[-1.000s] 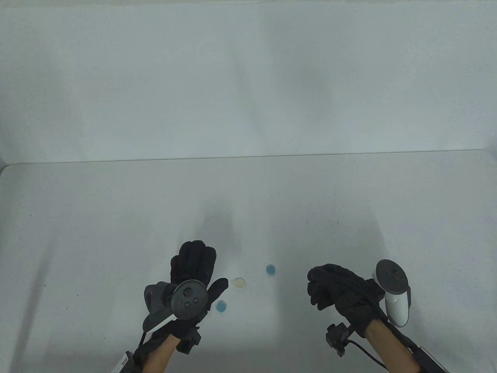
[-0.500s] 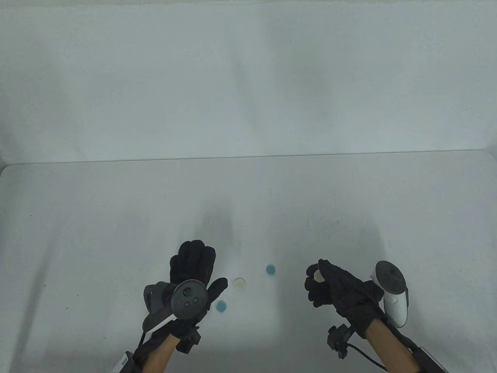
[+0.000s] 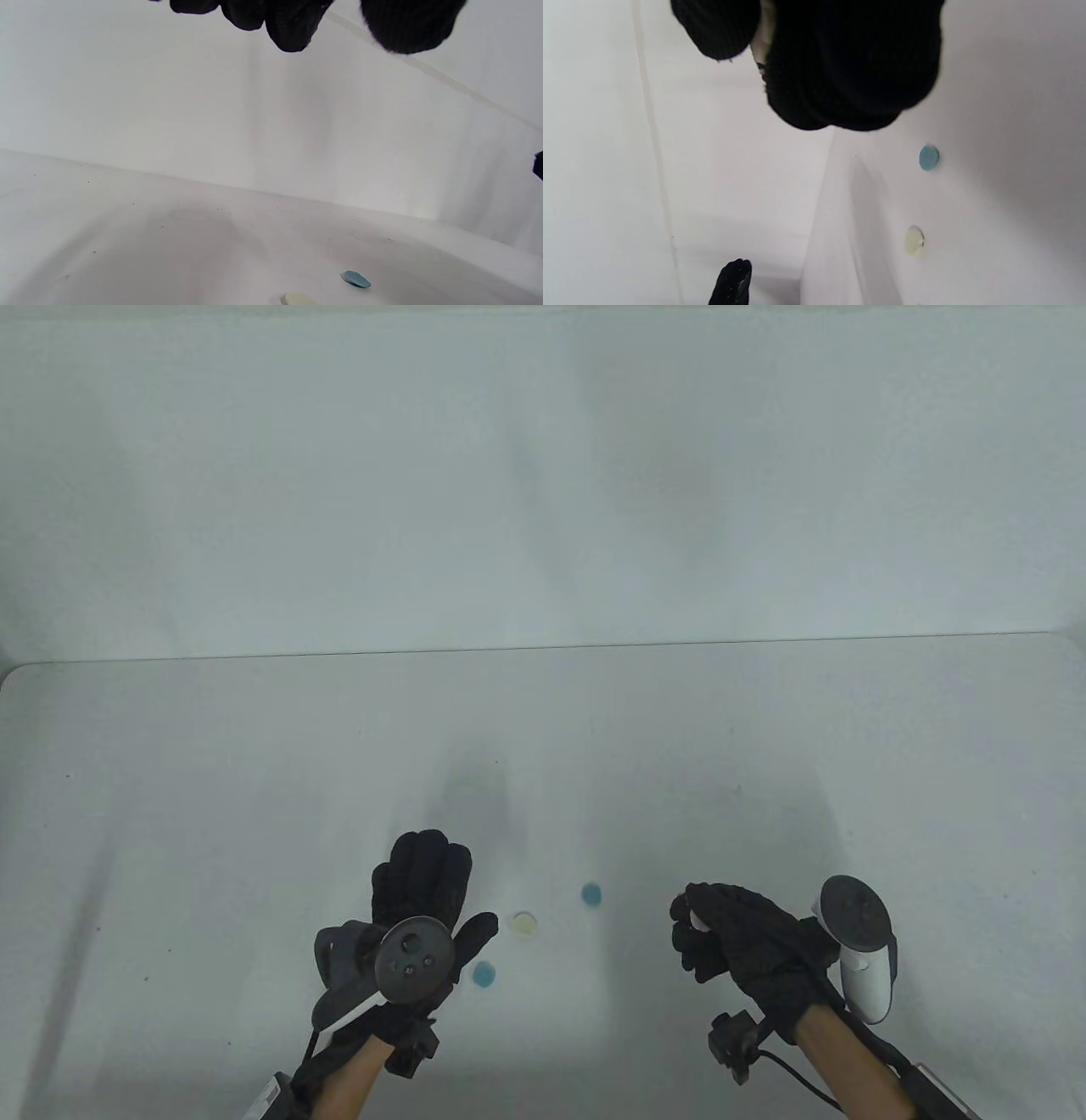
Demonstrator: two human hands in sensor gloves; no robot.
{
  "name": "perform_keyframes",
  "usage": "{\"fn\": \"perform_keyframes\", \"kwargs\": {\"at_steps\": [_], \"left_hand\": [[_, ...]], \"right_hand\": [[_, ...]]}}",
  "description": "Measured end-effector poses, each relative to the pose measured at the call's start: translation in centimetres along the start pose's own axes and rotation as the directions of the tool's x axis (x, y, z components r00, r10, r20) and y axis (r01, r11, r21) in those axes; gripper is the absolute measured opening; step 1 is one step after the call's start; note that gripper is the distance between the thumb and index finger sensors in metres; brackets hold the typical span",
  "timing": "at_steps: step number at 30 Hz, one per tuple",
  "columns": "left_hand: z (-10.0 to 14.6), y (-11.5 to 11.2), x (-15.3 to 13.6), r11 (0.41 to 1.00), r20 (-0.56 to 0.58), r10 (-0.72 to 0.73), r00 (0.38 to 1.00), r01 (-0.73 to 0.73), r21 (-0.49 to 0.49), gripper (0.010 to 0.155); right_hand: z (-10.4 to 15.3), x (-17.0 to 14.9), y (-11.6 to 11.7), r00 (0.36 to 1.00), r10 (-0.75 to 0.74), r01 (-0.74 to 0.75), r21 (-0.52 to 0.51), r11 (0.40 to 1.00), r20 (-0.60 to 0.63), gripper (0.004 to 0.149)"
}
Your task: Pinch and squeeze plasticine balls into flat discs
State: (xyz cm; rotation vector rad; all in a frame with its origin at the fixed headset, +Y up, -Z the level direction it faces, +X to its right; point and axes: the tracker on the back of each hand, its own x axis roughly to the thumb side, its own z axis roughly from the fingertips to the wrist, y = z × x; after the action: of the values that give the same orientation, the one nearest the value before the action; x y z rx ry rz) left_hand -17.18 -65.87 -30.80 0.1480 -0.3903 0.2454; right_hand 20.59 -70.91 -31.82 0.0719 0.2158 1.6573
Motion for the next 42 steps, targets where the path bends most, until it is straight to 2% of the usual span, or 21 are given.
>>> {"fn": "perform_keyframes", "kwargs": {"at_steps": [1, 2, 4, 13, 20, 24, 26, 27, 30, 33, 37, 42], "left_hand": [[0.0, 0.0, -0.01, 1.0, 0.0, 0.0, 1.0, 0.0, 0.0, 0.077], [0.0, 0.0, 0.0, 1.0, -0.001, -0.001, 1.0, 0.001, -0.001, 0.077], [0.0, -0.01, 0.01, 1.0, -0.002, -0.002, 1.0, 0.002, -0.001, 0.077], [-0.03, -0.04, 0.04, 1.0, -0.003, -0.007, 1.0, 0.006, -0.007, 0.077], [-0.04, -0.01, 0.06, 1.0, -0.003, -0.007, 1.0, 0.007, -0.002, 0.077], [-0.03, 0.01, 0.06, 1.0, -0.001, -0.006, 1.0, 0.006, 0.001, 0.077], [-0.03, 0.01, 0.06, 1.0, -0.002, -0.006, 1.0, 0.006, 0.002, 0.077], [-0.02, 0.01, 0.05, 1.0, -0.002, -0.006, 1.0, 0.006, 0.002, 0.077], [-0.01, 0.03, 0.05, 1.0, -0.002, -0.006, 1.0, 0.006, 0.004, 0.077], [-0.01, 0.02, 0.05, 1.0, -0.002, -0.006, 1.0, 0.006, 0.004, 0.077], [0.03, 0.09, 0.07, 1.0, -0.002, -0.005, 1.0, 0.005, 0.005, 0.077], [0.02, 0.09, 0.05, 1.0, -0.001, -0.005, 1.0, 0.005, 0.005, 0.077]], "right_hand": [[-0.06, -0.14, -0.03, 1.0, -0.028, 0.028, 0.021, 0.999, -0.002, 0.051], [-0.16, -0.27, -0.03, 0.998, -0.06, 0.06, 0.066, 0.996, -0.01, 0.064], [-0.23, -0.41, 0.06, 0.996, -0.086, 0.087, 0.102, 0.991, -0.014, 0.072], [-0.51, -0.19, 0.49, 0.997, -0.081, 0.081, 0.166, 0.983, -0.009, 0.046], [-0.43, 0.31, 0.64, 0.999, -0.032, 0.029, 0.134, 0.991, 0.019, 0.044], [-0.37, 0.12, 0.53, 0.999, -0.052, 0.05, 0.124, 0.991, 0.01, 0.044], [-0.36, -0.03, 0.48, 0.997, -0.08, 0.079, 0.134, 0.988, 0.003, 0.054], [-0.37, -0.18, 0.48, 0.996, -0.09, 0.09, 0.152, 0.984, -0.003, 0.068], [-0.46, -0.37, 0.48, 0.996, -0.092, 0.092, 0.171, 0.981, -0.009, 0.076], [-0.5, -0.25, 0.47, 0.998, -0.065, 0.065, 0.159, 0.985, -0.007, 0.068], [-0.41, 0.02, 0.24, 1.0, -0.014, 0.014, 0.084, 0.996, 0.002, 0.047], [-0.35, 0.39, 0.3, 1.0, 0.018, -0.019, 0.066, 0.998, 0.016, 0.044]]}}
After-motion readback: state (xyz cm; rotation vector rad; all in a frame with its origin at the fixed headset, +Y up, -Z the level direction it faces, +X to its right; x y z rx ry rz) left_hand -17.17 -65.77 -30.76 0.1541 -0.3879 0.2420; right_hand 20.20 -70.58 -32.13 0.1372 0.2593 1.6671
